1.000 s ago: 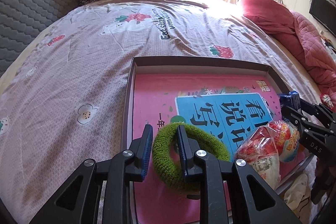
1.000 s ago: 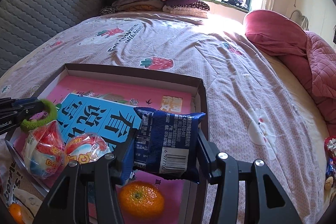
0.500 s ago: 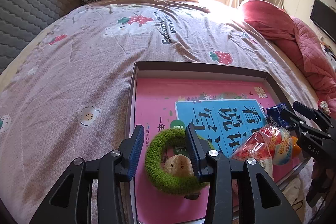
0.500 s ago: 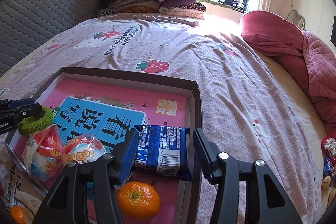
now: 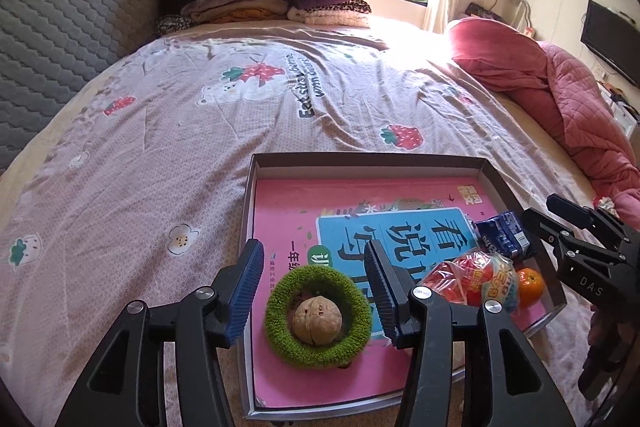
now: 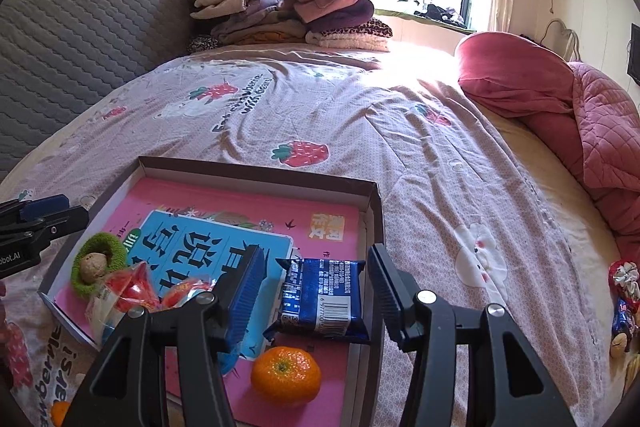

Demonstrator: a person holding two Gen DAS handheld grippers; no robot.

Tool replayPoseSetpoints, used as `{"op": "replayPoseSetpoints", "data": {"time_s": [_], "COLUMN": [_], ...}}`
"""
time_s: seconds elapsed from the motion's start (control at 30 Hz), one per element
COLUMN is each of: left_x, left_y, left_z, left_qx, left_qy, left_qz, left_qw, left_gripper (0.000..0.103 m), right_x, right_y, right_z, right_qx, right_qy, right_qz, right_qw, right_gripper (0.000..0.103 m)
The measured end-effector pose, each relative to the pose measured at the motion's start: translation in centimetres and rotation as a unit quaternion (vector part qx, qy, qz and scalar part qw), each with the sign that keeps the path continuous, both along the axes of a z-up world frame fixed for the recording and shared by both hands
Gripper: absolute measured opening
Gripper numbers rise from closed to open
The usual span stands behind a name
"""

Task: Organize objects
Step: 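Lower the ring onto the pink book and open the left gripper while the right releases the packet, then withdraw both grippers from the tray toward the loose orange and cloth bag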

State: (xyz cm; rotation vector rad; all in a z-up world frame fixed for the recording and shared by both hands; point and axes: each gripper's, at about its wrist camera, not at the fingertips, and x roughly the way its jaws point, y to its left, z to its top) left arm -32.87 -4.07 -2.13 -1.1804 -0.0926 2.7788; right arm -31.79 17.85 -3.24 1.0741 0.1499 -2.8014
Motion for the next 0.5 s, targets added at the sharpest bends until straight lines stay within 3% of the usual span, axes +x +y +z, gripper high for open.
{"op": "replayPoseSetpoints", "data": {"time_s": [0.17,0.27,0.5], "left_x": [1.3,2.1,3.9], "left_y": [0.2,0.2,0.7], "left_z": [1.0,1.7,3.0], "left_qx": [-0.005,-0.008,-0.011], "left_qy": [0.008,0.014,0.024], "left_qz": [0.002,0.008,0.009], "left_qw": [0.9999,0.9998,0.9996], "left_gripper": [0.055,0.067,0.068], "right_x": [1.2,1.8,3.3], "right_y": [-0.3,-0.1,0.2], "right_z": [1.2,1.9,3.3], "right_qx": [-0.015,-0.020,-0.040], "right_qy": [0.009,0.016,0.025], "right_qz": [0.006,0.006,0.005], "right_qw": [1.000,1.000,0.999], "right_gripper": [0.054,0.055,0.057]}}
